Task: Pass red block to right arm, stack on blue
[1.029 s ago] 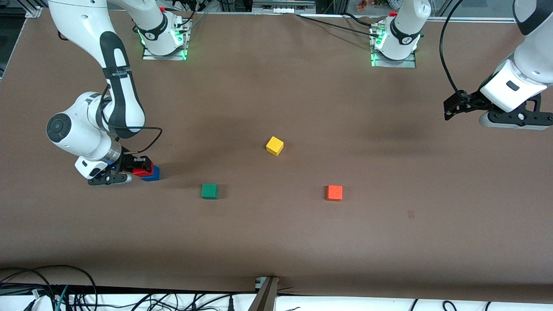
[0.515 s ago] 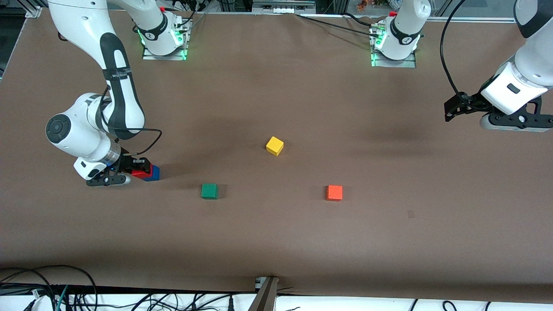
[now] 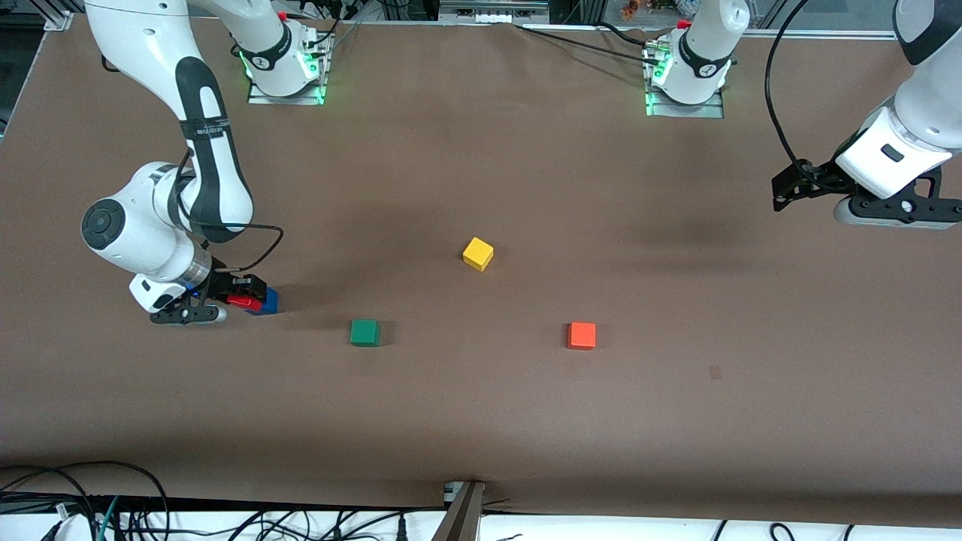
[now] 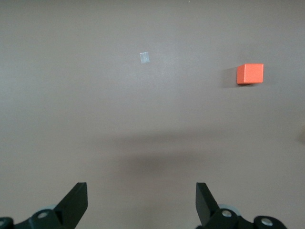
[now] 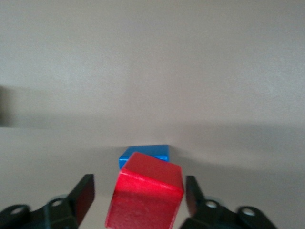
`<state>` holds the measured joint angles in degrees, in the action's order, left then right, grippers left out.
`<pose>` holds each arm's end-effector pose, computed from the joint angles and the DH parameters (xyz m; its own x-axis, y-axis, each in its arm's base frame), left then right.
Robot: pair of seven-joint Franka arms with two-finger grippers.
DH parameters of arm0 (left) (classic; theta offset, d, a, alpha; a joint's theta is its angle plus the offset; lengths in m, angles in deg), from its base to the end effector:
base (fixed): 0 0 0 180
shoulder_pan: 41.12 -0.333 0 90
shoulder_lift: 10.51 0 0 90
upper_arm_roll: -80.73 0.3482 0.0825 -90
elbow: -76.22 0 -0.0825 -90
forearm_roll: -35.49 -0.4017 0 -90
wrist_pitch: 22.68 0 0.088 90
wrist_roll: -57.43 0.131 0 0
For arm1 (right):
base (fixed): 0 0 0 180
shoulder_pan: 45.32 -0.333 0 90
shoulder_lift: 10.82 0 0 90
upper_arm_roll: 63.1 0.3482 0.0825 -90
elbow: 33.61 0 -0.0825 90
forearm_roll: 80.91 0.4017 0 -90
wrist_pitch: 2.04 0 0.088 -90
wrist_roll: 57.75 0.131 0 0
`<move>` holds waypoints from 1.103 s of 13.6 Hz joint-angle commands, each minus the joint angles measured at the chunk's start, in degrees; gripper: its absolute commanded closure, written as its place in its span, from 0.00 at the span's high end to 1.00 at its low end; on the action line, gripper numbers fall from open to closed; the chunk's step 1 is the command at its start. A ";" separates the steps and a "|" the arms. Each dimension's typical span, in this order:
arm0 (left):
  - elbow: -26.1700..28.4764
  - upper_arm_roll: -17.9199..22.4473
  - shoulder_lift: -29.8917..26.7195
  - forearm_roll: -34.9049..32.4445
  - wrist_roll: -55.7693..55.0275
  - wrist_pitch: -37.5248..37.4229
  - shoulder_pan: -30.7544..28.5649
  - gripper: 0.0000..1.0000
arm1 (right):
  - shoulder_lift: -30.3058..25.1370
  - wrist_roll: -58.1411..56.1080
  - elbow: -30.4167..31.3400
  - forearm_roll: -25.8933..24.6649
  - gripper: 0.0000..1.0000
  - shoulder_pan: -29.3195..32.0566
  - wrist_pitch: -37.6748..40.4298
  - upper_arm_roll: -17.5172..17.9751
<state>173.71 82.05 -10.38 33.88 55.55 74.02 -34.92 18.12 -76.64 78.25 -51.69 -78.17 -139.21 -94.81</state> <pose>0.5765 -0.0459 0.5772 0.9983 -0.0556 -0.0152 -0.0560 -0.9980 -0.0284 0.6464 0.0398 0.2462 0.9974 0.0358 0.0621 0.0409 -0.9956 -0.0841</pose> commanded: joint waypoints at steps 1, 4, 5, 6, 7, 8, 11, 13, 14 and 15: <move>-1.69 -0.09 0.58 0.30 -0.14 -0.99 -0.06 1.00 | 0.60 1.67 -2.70 -1.53 1.00 -0.20 2.60 -0.55; -1.70 0.44 0.58 0.30 -0.22 -1.16 -0.14 1.00 | 0.25 1.67 -6.82 -3.90 1.00 -0.11 6.99 -1.86; -1.70 0.44 0.75 0.30 -0.22 -1.16 -0.14 1.00 | 0.25 1.67 -9.80 -6.26 1.00 -0.28 10.05 -2.91; -1.70 0.44 0.67 0.21 -0.22 -1.16 -0.14 1.00 | 0.33 1.67 -13.65 -8.63 1.00 0.32 13.30 -3.36; -1.70 0.44 0.67 0.30 -0.31 -1.25 -0.14 1.00 | 0.51 1.58 -16.74 -9.00 1.00 0.76 15.86 -3.45; -1.70 0.44 0.67 0.21 -0.31 -1.34 -0.23 1.00 | 0.42 1.49 -18.68 -9.01 1.00 1.64 16.84 -3.54; -1.70 0.53 0.75 0.21 -0.40 -1.25 -0.23 1.00 | -4.65 5.85 -19.58 -8.65 1.00 1.82 23.77 -3.54; -1.70 0.61 0.75 0.21 -0.40 -1.34 -0.23 1.00 | -9.05 10.87 -19.49 -9.00 1.00 1.74 29.91 -3.54; -1.70 0.61 0.75 0.21 -0.40 -1.34 -0.23 1.00 | -11.25 13.33 -19.49 -9.62 1.00 1.56 32.82 -4.06; -1.70 0.61 0.75 0.21 -0.49 -1.34 -0.23 1.00 | -13.62 15.36 -19.41 -10.32 1.00 1.47 34.85 -4.15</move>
<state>173.66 82.56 -10.30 33.87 55.53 73.89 -35.07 10.29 -65.66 57.68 -60.02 -76.68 -108.70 -99.01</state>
